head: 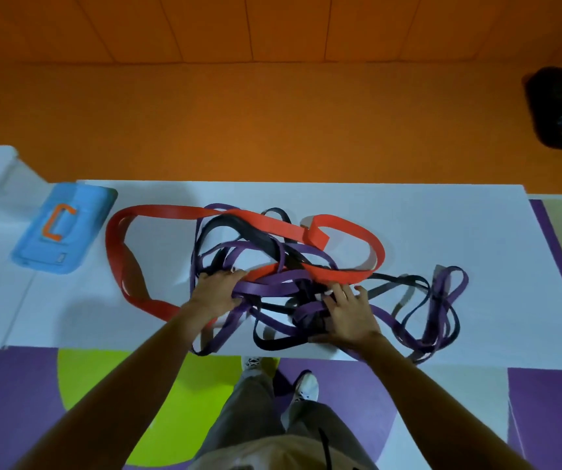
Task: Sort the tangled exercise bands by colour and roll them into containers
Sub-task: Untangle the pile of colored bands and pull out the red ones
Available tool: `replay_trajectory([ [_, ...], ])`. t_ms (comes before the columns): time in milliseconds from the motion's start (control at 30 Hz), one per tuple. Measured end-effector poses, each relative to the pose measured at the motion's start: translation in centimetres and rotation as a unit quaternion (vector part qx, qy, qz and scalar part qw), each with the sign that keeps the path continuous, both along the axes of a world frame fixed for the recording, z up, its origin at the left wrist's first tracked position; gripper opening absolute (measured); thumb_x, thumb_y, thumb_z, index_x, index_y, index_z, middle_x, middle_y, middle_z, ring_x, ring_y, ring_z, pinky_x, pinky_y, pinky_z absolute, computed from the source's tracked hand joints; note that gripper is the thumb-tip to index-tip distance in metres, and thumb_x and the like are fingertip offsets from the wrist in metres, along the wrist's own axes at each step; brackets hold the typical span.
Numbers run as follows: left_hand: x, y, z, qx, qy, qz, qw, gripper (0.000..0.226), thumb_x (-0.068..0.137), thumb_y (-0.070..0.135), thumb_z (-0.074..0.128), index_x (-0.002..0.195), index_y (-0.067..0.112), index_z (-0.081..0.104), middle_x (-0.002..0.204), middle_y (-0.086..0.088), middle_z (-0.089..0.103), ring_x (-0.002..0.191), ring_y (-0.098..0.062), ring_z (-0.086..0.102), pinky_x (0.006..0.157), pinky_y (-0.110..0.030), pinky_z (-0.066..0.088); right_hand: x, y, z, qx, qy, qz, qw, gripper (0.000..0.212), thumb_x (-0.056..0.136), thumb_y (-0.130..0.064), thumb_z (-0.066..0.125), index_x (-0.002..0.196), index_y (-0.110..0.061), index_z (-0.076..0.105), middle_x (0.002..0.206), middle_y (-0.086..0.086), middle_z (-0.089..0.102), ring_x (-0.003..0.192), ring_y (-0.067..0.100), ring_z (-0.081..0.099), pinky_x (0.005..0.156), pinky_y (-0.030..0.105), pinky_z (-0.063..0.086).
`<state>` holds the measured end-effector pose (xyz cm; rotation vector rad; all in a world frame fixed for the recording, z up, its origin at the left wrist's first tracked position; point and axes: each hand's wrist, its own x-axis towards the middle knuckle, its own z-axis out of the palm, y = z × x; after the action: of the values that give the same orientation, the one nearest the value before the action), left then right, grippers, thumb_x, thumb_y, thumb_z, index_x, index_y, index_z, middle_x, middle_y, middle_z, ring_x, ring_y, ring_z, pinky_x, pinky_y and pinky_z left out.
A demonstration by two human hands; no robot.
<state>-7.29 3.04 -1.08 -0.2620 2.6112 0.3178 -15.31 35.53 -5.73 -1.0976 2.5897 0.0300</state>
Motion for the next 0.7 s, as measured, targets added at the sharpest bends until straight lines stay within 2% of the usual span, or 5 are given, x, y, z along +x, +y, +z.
replay_trajectory([
  [200,0.2,-0.9,0.7,-0.048,0.085,0.124,0.987,0.019,0.095,0.026,0.062,0.114,0.026,0.066,0.099,-0.002,0.074,0.103,-0.031,0.069,0.1,-0.045,0.042,0.1,2.9,-2.5,0.034,0.042,0.057,0.997,0.053,0.069,-0.043,0.077,0.11,-0.011,0.069,0.104,0.013,0.071,0.101,0.036,0.07,0.108,0.061,0.045],
  [267,0.0,-1.0,0.8,-0.049,0.112,0.157,0.98,0.014,0.098,0.022,0.059,0.111,0.023,0.066,0.097,-0.004,0.074,0.1,-0.034,0.07,0.098,-0.046,0.044,-0.6,3.4,-2.4,0.001,0.056,0.048,0.997,0.043,0.072,-0.033,0.074,0.109,-0.013,0.064,0.083,0.009,0.072,0.073,0.034,0.072,0.085,0.048,0.057],
  [367,-0.5,-1.3,1.2,-0.061,0.153,0.192,0.968,0.018,0.099,0.019,0.059,0.116,0.019,0.066,0.098,-0.008,0.074,0.099,-0.036,0.069,0.094,-0.047,0.046,-1.7,3.8,-1.5,-0.028,0.044,-0.009,0.999,0.046,0.073,-0.032,0.088,0.108,-0.016,0.062,0.072,0.004,0.07,0.045,0.03,0.065,0.042,0.034,0.049],
  [567,-0.6,-1.8,1.3,-0.047,0.115,0.182,0.975,0.021,0.099,0.037,0.064,0.113,0.023,0.06,0.105,-0.003,0.073,0.104,-0.032,0.07,0.098,-0.051,0.043,-3.0,4.3,-0.1,0.044,-0.059,-0.065,0.995,0.054,0.089,-0.049,0.066,0.137,-0.028,0.052,0.119,-0.001,0.071,0.105,0.028,0.071,0.086,0.041,0.058],
  [700,-0.4,-1.0,0.8,-0.053,-0.003,0.107,0.993,0.087,0.084,0.051,0.078,0.154,0.031,0.031,0.154,-0.007,0.047,0.142,-0.036,0.045,0.113,-0.064,0.033,-2.0,5.3,-0.3,0.08,-0.113,-0.017,0.99,0.08,0.083,-0.058,0.069,0.154,-0.034,0.039,0.144,0.001,0.049,0.134,0.028,0.049,0.111,0.048,0.041],
])
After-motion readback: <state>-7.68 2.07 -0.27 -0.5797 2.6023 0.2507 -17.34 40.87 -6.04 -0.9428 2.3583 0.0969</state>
